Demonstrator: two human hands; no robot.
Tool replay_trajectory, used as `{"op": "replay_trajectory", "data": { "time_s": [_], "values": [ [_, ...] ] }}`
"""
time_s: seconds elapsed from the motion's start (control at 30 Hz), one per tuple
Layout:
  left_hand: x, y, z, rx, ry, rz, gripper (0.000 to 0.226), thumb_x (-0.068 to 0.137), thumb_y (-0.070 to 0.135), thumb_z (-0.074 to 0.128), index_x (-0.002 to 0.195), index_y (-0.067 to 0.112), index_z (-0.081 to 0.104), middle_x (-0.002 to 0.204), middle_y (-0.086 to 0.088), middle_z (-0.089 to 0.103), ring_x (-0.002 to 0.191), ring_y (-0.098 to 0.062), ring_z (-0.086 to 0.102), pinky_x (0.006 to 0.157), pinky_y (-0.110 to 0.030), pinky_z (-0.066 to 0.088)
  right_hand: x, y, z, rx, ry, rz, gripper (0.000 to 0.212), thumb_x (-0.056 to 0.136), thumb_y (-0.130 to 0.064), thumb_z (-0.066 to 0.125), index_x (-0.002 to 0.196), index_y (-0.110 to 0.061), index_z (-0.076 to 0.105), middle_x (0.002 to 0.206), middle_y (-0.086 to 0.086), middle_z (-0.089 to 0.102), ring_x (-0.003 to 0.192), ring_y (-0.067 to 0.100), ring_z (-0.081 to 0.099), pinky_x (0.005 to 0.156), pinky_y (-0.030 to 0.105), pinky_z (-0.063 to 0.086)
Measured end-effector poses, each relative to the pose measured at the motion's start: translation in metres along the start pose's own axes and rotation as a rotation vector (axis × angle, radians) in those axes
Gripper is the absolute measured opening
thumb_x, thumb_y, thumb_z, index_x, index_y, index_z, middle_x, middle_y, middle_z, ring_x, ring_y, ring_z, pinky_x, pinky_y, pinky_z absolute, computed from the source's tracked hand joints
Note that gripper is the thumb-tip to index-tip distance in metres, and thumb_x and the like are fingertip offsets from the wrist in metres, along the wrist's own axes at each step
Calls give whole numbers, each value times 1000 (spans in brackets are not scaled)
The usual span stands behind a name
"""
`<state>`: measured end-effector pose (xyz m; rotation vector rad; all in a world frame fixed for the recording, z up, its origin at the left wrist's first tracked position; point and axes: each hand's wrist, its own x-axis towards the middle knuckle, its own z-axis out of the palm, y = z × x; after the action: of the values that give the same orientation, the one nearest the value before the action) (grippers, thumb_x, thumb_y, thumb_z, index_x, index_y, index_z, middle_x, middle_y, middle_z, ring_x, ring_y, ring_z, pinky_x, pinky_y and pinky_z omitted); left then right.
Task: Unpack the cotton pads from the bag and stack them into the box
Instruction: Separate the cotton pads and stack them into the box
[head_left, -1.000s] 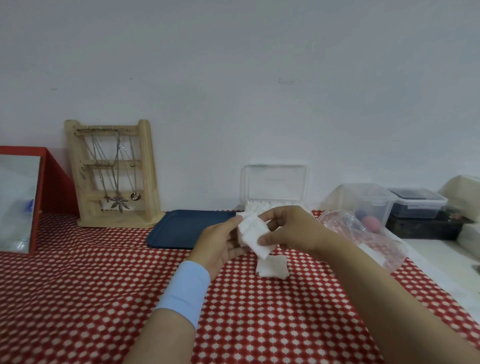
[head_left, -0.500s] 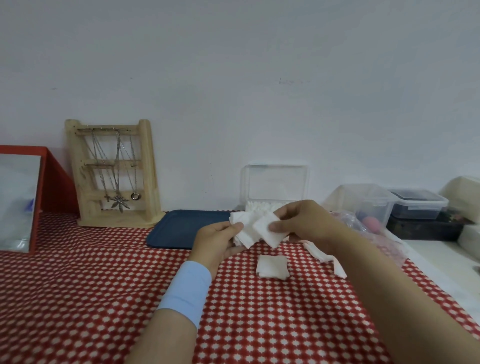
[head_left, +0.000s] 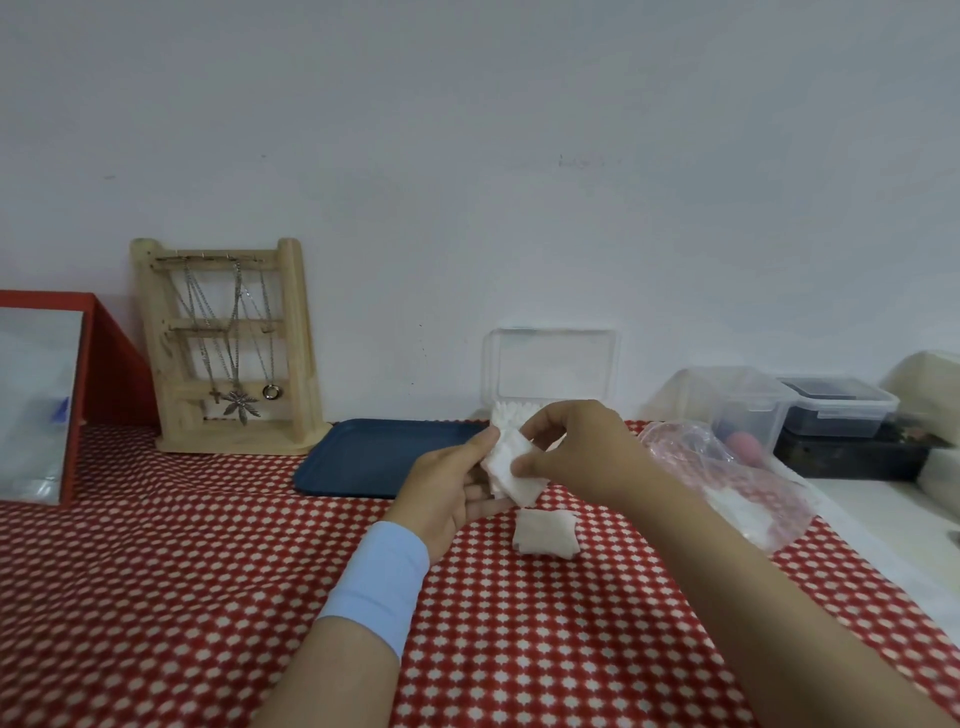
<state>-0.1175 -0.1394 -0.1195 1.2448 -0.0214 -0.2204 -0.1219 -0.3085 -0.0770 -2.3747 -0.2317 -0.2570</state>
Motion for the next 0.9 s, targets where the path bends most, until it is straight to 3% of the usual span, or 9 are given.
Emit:
{"op": "replay_trajectory", "data": {
  "time_s": [0.27,0.37,0.47,0.57,0.73,0.9],
  "values": [
    [0,-2,-1,-91,82,-75,27,99,25,64,116,4,68,104,-17,78,91,-28,78,74,-37,63,0,0,3,-25,-31,-50,22,78,-26,83,97,-24,73,89,-17,64,76,-6,56,61,6,37],
    [4,-3,-6,-62,179,-33,27,98,25,67,116,4,68,105,-17,78,95,-29,77,80,-39,63,3,4,-7,253,-20,13,14,78,-17,84,86,-14,72,78,-10,69,66,-1,61,63,14,47],
    [5,-3,-6,-11,191,-9,28,96,26,70,115,4,69,102,-15,78,94,-28,77,84,-40,63,7,11,-18,501,-34,97,18,80,-15,83,96,-14,75,92,3,77,78,13,68,68,27,52],
    [3,-4,-1,7,139,-1,28,97,25,68,115,4,70,101,-14,79,93,-27,77,83,-39,62,4,9,-17,617,-139,135,20,82,-14,82,101,-11,77,94,10,78,76,16,70,66,30,51],
    [-2,-1,6,-5,65,-10,27,99,25,65,109,2,73,101,-17,78,90,-27,78,77,-34,64,0,1,-4,533,-122,222,20,75,-15,88,87,-4,76,74,5,76,57,12,67,59,26,53],
    [-3,-1,5,-9,52,-26,29,99,25,65,111,0,73,103,-19,78,95,-30,76,79,-36,63,0,1,-5,400,-111,235,25,71,-21,91,84,-6,76,68,1,73,53,10,60,55,22,51]
  ]
}}
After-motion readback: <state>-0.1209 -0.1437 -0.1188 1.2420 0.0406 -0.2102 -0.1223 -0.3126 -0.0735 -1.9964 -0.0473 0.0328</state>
